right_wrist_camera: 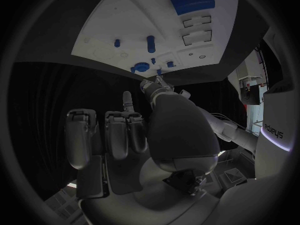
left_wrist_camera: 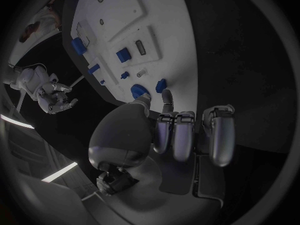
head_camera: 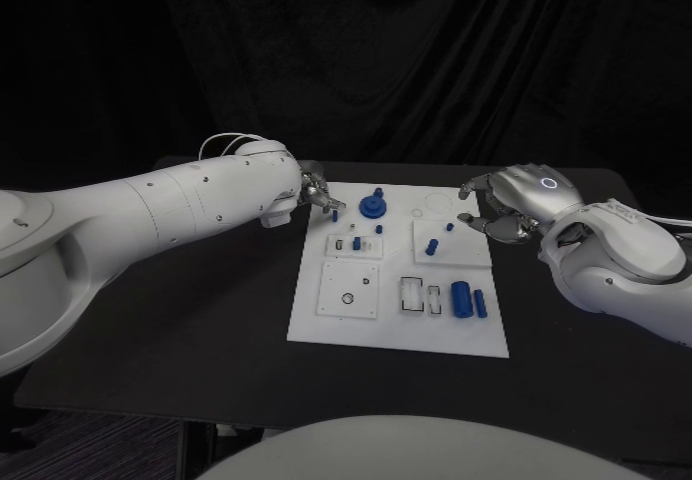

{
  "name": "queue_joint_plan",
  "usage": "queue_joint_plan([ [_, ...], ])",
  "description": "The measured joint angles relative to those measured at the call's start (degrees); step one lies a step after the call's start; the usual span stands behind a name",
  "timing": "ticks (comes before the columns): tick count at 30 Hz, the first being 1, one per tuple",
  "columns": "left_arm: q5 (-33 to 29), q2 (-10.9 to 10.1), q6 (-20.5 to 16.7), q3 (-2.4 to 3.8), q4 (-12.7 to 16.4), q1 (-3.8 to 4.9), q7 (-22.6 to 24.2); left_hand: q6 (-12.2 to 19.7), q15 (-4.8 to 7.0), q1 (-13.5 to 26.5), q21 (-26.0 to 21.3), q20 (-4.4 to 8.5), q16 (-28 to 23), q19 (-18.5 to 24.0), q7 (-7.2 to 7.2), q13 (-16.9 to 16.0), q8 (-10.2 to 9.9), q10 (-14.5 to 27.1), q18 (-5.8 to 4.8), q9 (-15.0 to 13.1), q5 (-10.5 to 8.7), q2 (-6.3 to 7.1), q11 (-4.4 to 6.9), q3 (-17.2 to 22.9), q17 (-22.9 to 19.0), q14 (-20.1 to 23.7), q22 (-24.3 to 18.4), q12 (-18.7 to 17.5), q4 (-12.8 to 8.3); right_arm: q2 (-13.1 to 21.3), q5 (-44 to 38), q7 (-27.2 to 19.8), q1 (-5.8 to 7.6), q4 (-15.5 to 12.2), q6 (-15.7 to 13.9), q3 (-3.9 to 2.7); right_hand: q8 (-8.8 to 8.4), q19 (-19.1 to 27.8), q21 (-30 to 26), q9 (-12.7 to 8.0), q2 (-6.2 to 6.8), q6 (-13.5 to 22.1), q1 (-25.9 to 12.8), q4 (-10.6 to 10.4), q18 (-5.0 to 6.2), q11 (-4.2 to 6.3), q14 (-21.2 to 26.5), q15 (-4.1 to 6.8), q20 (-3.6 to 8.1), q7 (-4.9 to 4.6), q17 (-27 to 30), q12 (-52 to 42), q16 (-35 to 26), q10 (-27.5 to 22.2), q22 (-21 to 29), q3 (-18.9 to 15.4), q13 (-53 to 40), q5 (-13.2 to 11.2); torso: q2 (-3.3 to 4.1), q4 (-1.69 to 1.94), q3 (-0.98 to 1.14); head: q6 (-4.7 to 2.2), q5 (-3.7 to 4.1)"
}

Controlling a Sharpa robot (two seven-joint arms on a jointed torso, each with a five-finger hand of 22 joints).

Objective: Assemble the parts on the task board

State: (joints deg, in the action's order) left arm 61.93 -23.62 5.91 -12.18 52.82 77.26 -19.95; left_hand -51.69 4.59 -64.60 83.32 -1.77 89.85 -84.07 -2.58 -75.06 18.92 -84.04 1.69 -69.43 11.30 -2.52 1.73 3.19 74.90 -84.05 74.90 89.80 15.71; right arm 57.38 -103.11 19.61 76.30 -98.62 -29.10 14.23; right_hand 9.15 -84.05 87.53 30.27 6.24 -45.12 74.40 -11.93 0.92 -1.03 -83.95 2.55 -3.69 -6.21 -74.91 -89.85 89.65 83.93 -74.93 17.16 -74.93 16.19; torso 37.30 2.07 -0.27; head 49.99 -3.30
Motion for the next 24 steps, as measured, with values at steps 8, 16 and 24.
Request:
queue_joint_plan([
  [8,0.0,0.2,0.7,0.0,-0.2,-0.2,0.0,0.0,0.0,-0.6,0.0,0.0,0.0,0.0,0.0,0.0,-0.5,0.0,0.0,0.0,0.82,-0.11,0.0,0.2,0.0,0.0,0.0,0.0,-0.2,-0.1,0.0,0.0,0.0,0.0,0.0,0.0,0.0,0.0,0.0,0.1,0.0,0.0,0.0,0.0,0.0,0.0,0.0,0.0,0.0,0.0,0.0,0.0,0.0,0.0,0.0,0.0,0.0,0.0,0.03,-0.09,0.0,0.0,-0.04],
  [16,0.0,0.4,1.5,0.0,-0.8,-0.41,-0.1,-0.4,0.0,-1.6,-0.2,0.0,0.0,0.0,0.01,0.0,-0.8,0.0,0.0,0.0,2.54,-0.26,0.0,0.3,0.0,0.0,0.0,0.0,-0.3,-0.1,0.0,0.0,0.0,0.0,0.0,0.0,0.0,0.0,0.0,0.1,0.0,0.0,0.0,0.0,0.0,0.0,0.0,0.0,0.0,0.0,0.0,0.0,0.0,0.0,0.0,0.0,0.0,0.0,0.03,-0.07,0.01,0.0,0.13],
  [24,0.0,0.5,2.1,-0.01,-1.3,-0.54,-0.2,-0.4,0.0,-2.7,-0.6,0.0,0.0,0.0,0.01,0.0,-1.6,0.0,0.0,-0.2,4.97,-0.3,0.0,1.0,0.0,0.0,0.0,0.0,-0.9,-0.1,0.0,0.0,0.0,0.0,0.0,0.0,0.0,0.0,0.0,0.1,0.0,0.0,0.0,0.0,0.0,0.0,0.0,0.0,0.0,0.0,0.0,0.0,0.0,0.0,0.0,0.0,0.0,0.0,0.01,-0.01,0.01,0.0,0.26],
])
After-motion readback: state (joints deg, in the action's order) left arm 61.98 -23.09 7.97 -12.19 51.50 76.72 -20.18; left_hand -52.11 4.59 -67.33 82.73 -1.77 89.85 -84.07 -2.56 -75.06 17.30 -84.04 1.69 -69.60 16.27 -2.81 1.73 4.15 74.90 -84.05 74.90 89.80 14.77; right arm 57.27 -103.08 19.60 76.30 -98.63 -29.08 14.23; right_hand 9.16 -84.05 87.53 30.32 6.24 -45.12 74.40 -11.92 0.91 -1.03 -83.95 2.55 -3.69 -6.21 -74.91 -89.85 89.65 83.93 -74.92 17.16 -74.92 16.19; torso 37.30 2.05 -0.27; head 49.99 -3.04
